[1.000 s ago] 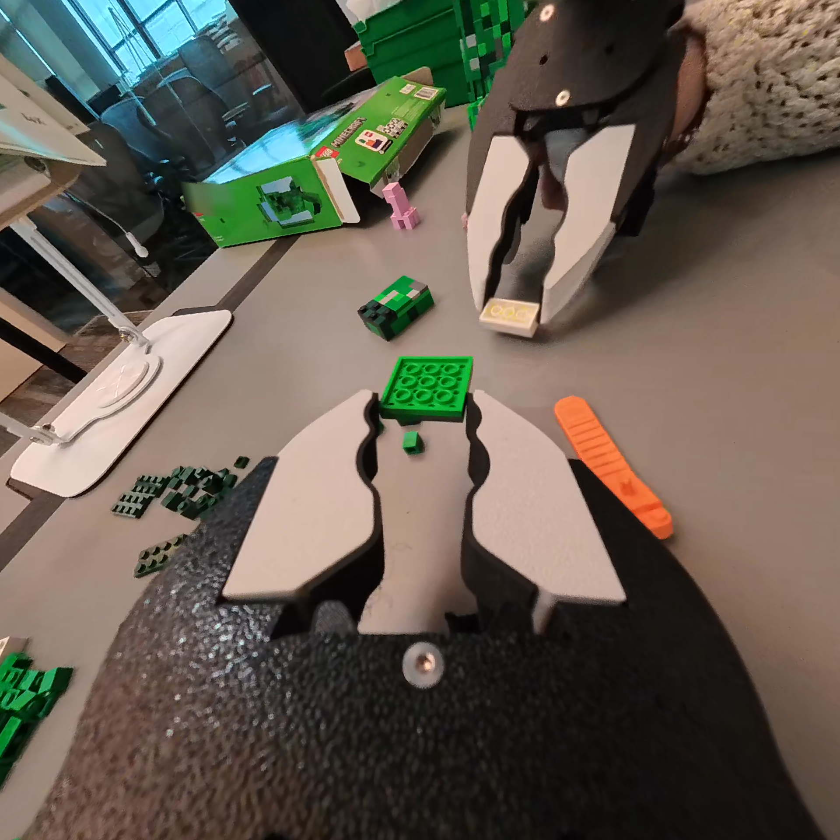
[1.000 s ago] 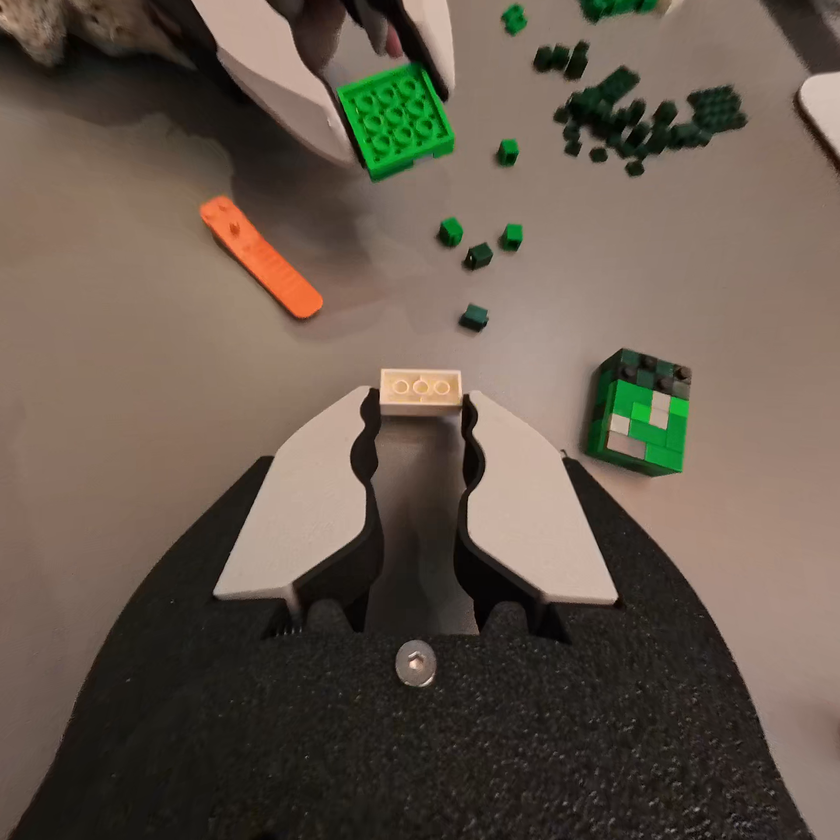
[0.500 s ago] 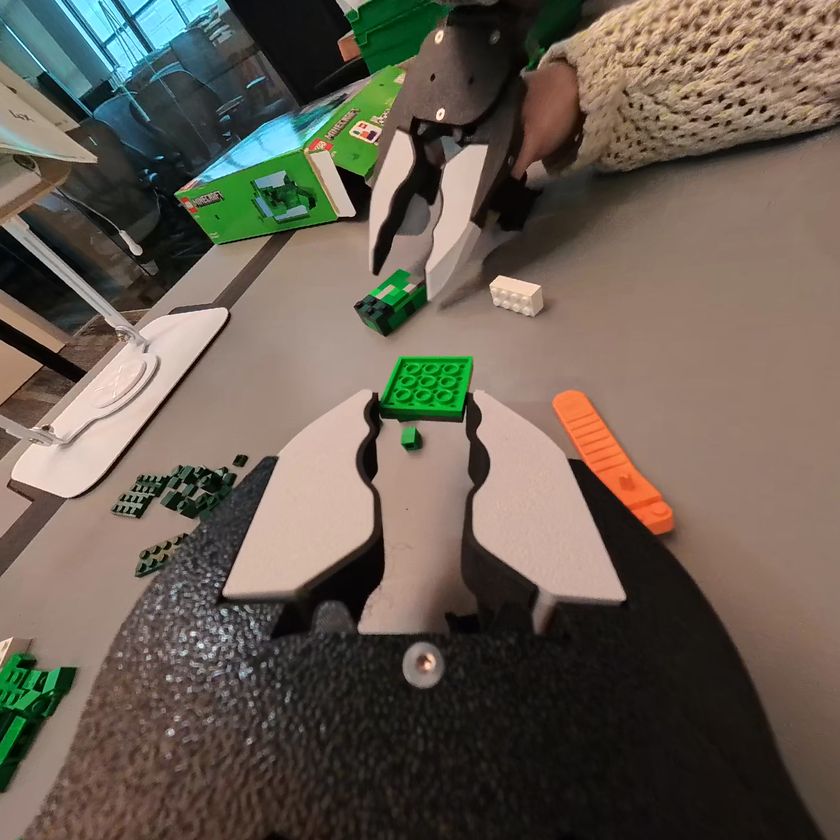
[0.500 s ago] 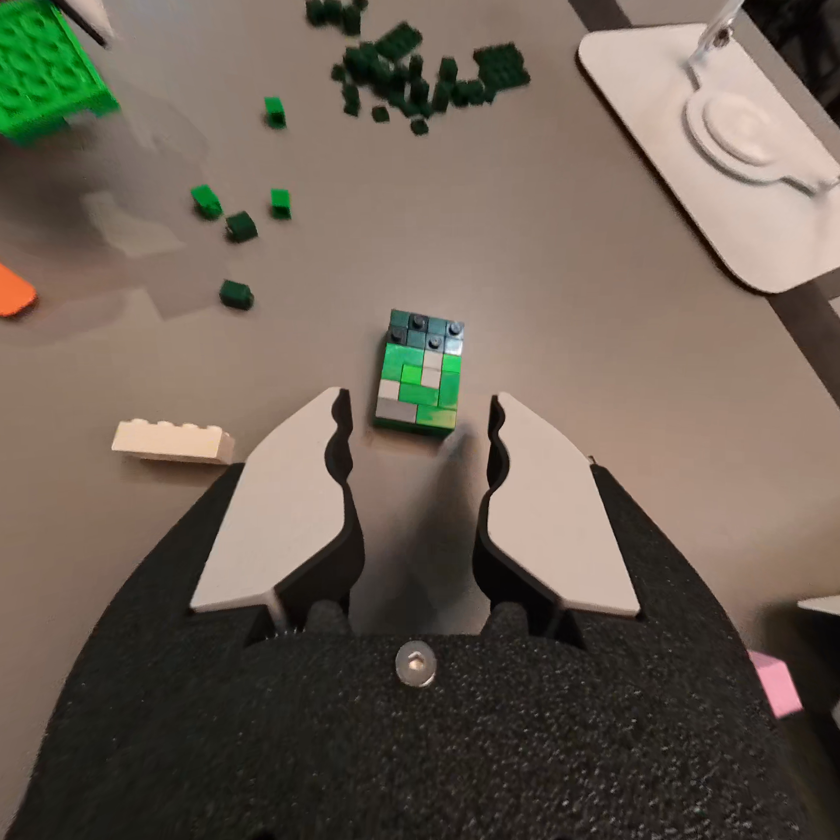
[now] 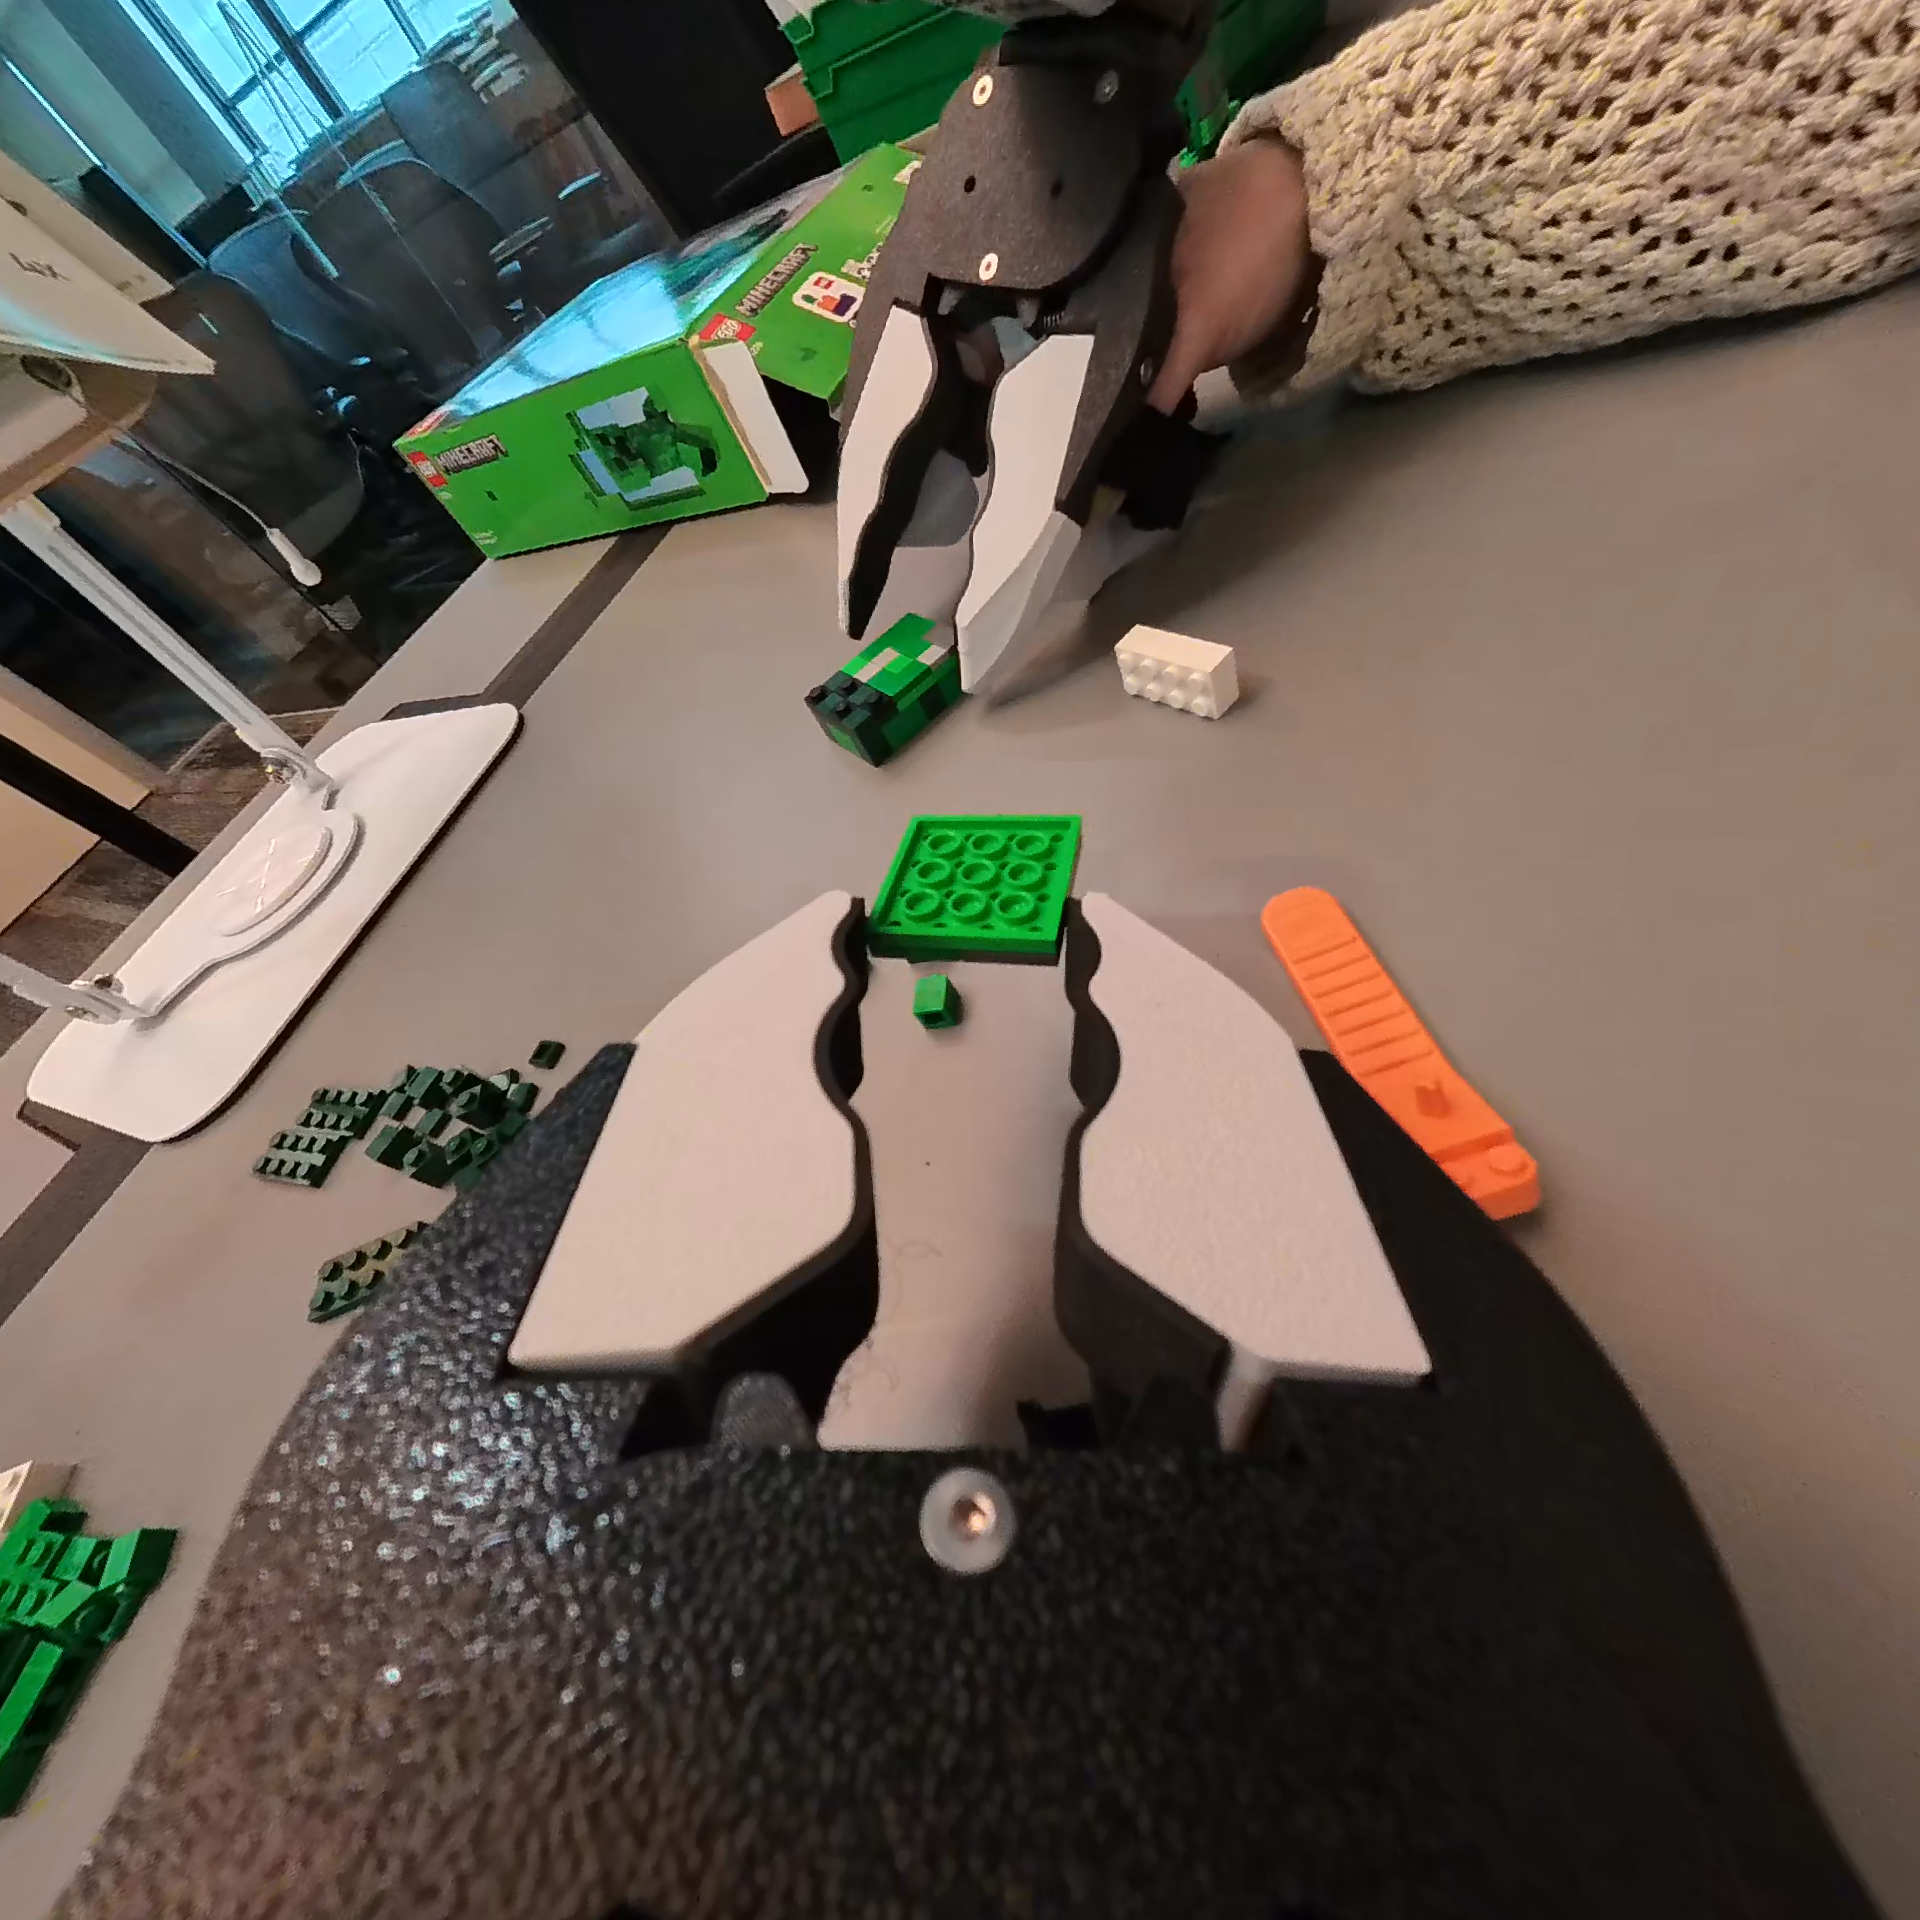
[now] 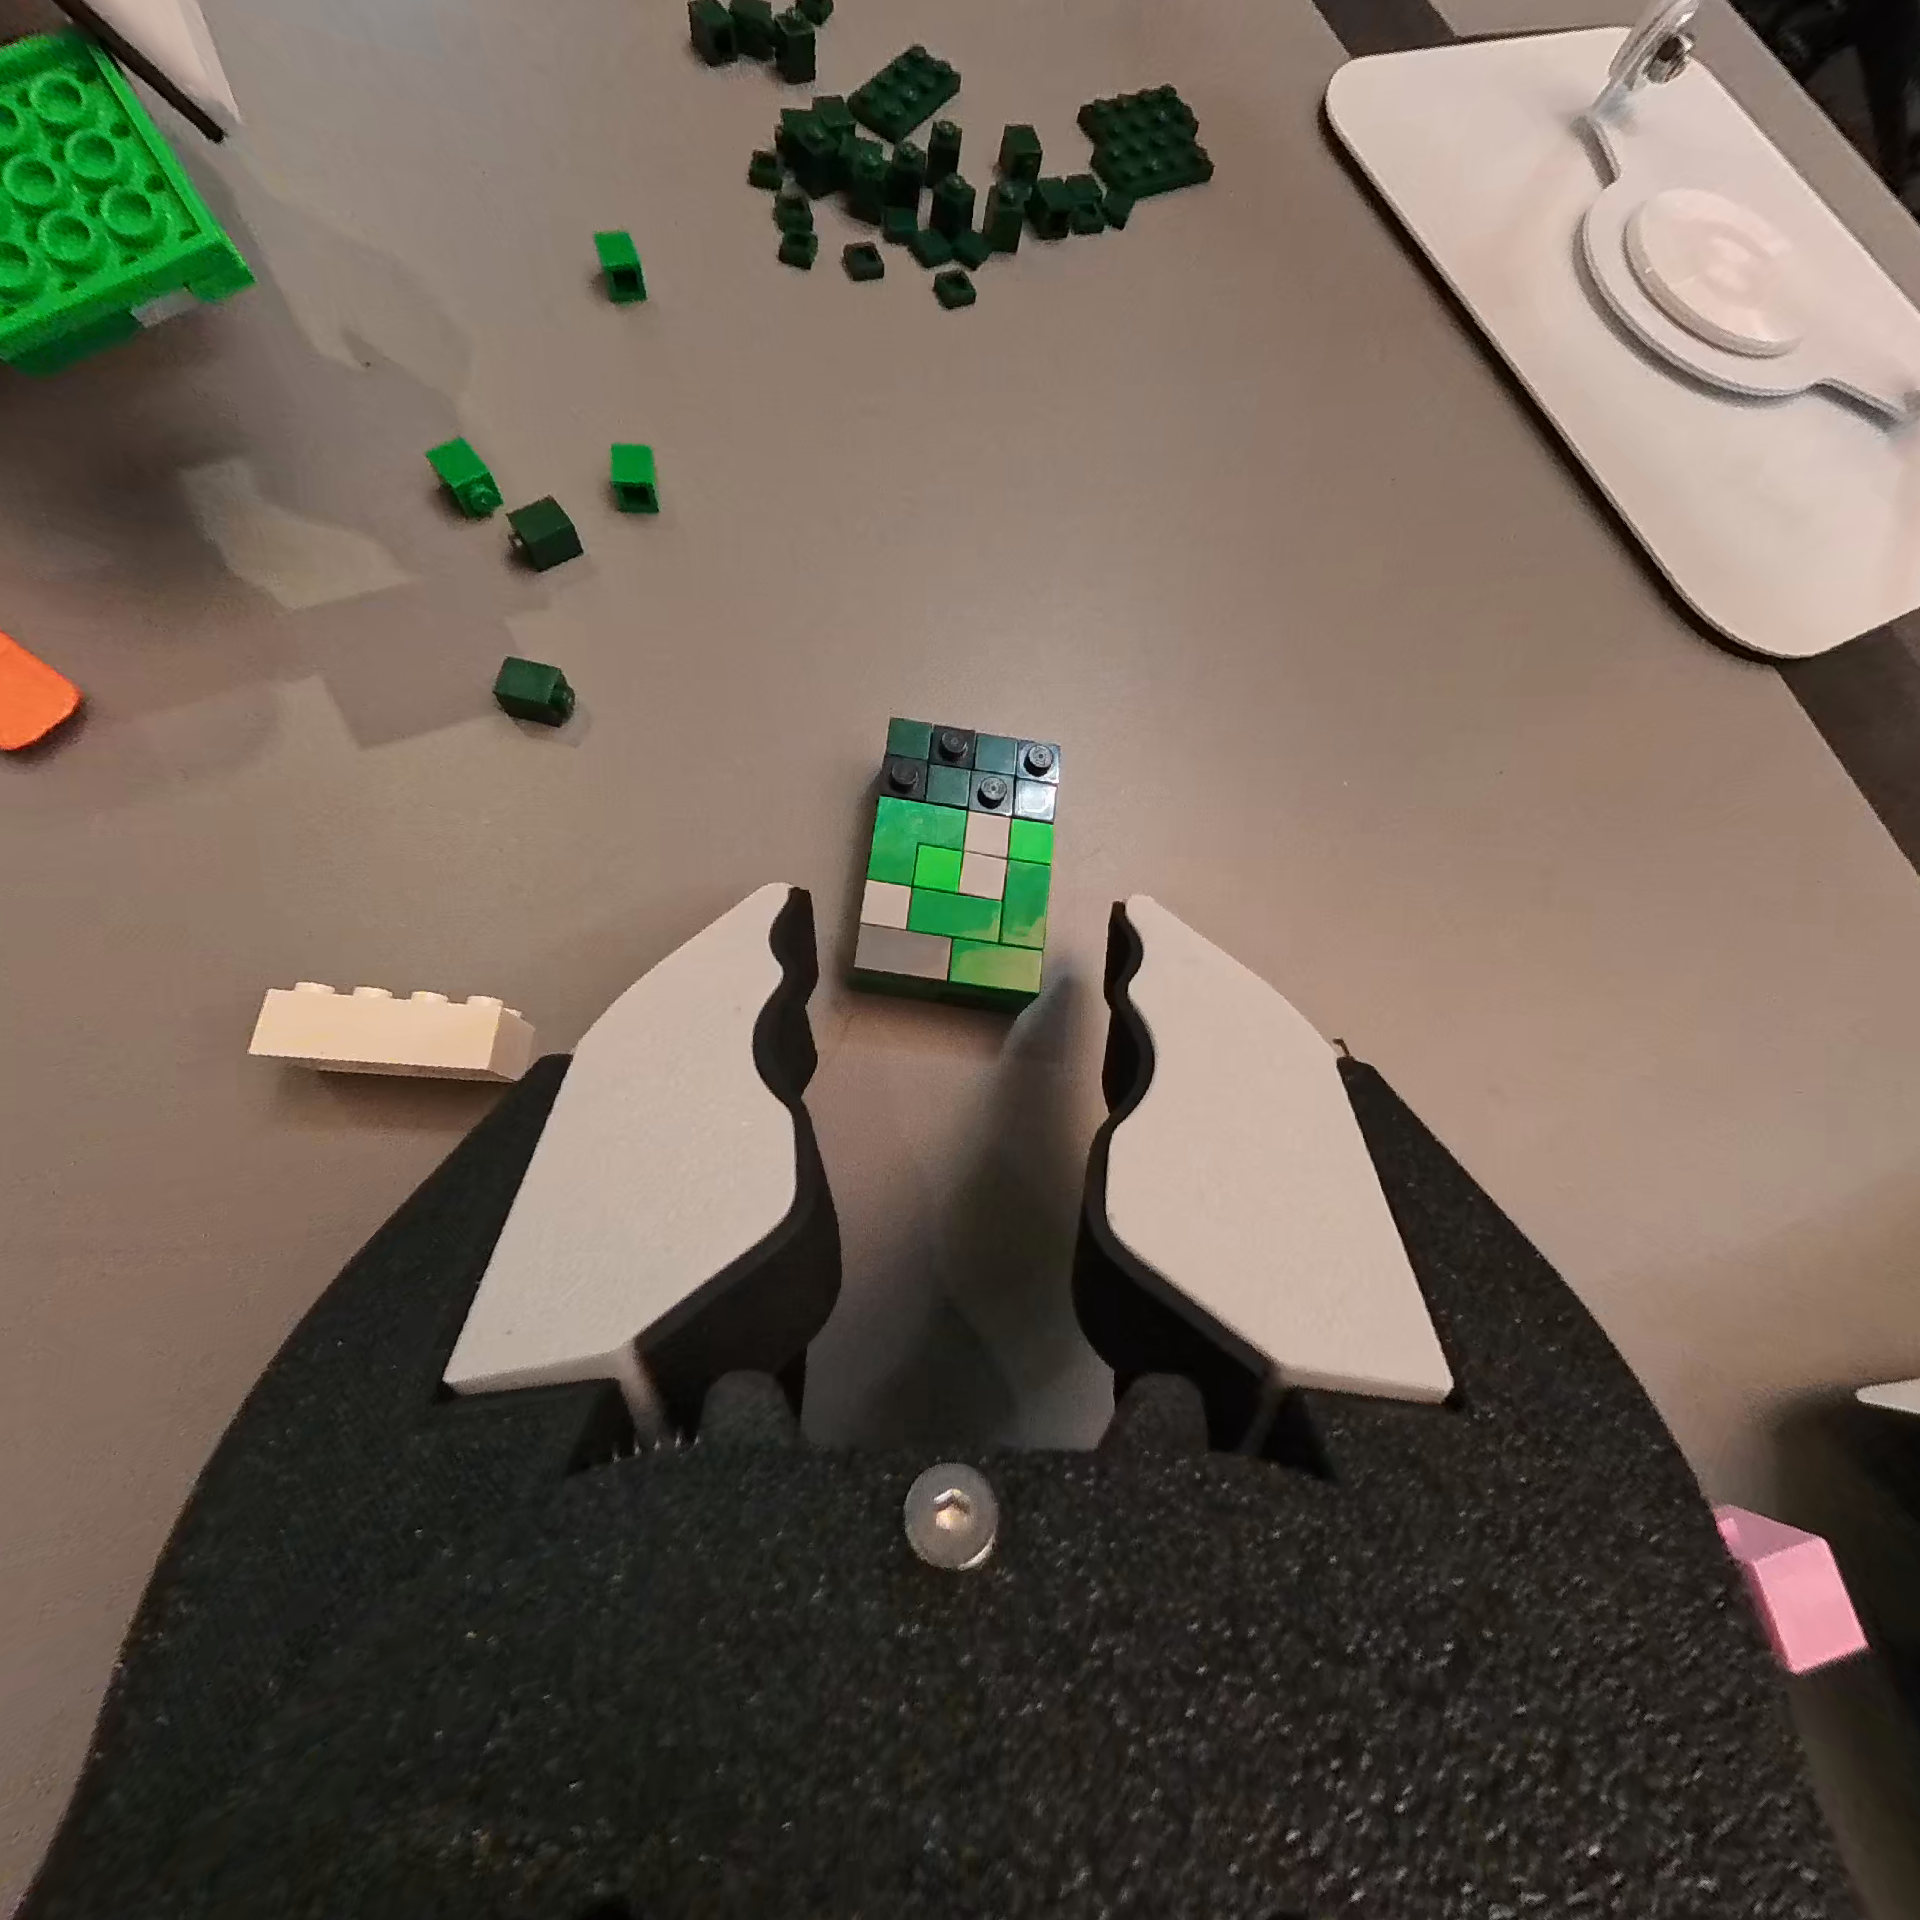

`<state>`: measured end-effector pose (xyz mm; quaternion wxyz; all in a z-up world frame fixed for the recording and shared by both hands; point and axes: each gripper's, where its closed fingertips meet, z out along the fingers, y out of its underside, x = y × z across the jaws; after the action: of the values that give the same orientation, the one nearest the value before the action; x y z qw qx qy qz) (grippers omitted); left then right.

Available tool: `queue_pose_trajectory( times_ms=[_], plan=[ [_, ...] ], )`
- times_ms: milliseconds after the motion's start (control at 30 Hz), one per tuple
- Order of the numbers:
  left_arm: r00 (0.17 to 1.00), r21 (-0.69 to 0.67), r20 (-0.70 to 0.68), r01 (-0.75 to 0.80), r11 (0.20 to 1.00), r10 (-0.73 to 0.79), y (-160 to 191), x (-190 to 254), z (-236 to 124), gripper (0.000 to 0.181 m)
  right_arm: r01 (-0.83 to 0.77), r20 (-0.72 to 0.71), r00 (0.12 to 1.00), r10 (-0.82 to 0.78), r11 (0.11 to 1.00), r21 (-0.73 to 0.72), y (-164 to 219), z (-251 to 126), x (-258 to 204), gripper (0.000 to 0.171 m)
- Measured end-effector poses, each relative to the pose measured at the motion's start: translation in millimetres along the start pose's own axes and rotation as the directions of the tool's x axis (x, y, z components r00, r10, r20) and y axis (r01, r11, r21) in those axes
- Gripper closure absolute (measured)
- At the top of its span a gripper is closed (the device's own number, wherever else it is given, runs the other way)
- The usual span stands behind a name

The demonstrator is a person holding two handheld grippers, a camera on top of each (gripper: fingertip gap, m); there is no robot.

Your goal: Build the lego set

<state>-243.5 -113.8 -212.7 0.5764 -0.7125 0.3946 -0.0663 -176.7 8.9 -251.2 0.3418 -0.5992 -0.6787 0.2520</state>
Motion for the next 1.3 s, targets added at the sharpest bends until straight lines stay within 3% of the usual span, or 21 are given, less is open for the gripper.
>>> queue_pose_trajectory(
  times_ms=[667, 833, 1033, 1167, 1300],
  plan=[
    [1.000, 0.001, 0.000, -0.002, 1.000, 0.002, 0, 0, -1, 0.145, 0.025, -0.025, 0.999, -0.025, 1.000, 0.002, 1, -10, 2, 0.123],
    [1.000, -0.001, -0.004, -0.005, 1.000, 0.005, 0, 1, 0, 0.145, 0.139, 0.107, 0.984, -0.144, 0.989, 0.050, -7, -34, -22, 0.129],
    [1.000, 0.007, -0.005, -0.002, 1.000, 0.002, 0, 1, -1, 0.145, 0.414, 0.304, 0.871, -0.386, 0.910, -0.033, 0, -54, -62, 0.135],
    [1.000, 0.000, -0.011, -0.009, 1.000, 0.009, 1, 2, 0, 0.145, 0.579, 0.385, 0.773, -0.504, 0.809, -0.105, 10, -54, -71, 0.136],
    [1.000, 0.005, -0.017, -0.008, 1.000, 0.008, 0, 3, 0, 0.145, 0.700, 0.489, 0.650, -0.582, 0.709, -0.086, 9, -51, -87, 0.135]
  ],
)
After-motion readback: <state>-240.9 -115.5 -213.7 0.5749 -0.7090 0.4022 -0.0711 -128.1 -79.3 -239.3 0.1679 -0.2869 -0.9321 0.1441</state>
